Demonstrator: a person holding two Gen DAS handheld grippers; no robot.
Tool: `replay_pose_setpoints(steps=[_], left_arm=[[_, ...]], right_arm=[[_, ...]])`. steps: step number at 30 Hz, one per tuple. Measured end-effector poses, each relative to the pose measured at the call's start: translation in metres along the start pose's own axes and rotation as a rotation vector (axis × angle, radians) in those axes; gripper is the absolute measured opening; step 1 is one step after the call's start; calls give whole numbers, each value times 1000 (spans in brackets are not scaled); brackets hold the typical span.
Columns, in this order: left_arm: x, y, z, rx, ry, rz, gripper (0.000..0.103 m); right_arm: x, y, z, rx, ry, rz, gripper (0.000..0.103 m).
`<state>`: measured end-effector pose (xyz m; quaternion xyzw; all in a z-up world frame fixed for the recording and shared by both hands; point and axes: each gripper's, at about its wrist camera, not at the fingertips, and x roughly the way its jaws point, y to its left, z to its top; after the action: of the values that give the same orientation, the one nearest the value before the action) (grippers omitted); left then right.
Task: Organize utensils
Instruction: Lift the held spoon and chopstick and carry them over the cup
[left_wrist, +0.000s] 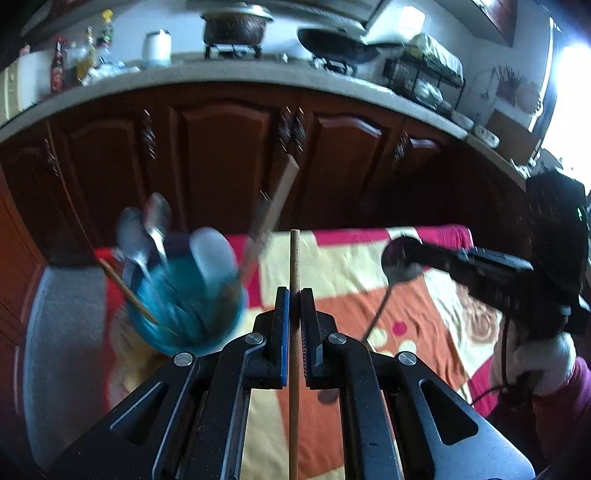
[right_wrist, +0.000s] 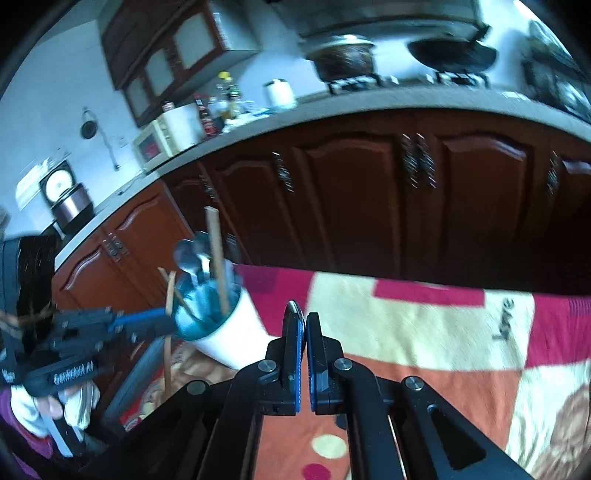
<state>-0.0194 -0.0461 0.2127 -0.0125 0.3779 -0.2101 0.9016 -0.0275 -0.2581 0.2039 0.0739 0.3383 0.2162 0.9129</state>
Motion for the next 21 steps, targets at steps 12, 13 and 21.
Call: replay_pose_setpoints(steps=[12,13,21], left_arm=[[-30,50,72,-22,-165,134,5],[-31,53,77,-23,-180,144,5],[-15,79,109,-10,-292,231,5]], right_arm=[[9,72,53,-143,-57,-2,2],[11,77,56,-155,-64,-14,2],[41,107,73,-237,-101,-105,2]])
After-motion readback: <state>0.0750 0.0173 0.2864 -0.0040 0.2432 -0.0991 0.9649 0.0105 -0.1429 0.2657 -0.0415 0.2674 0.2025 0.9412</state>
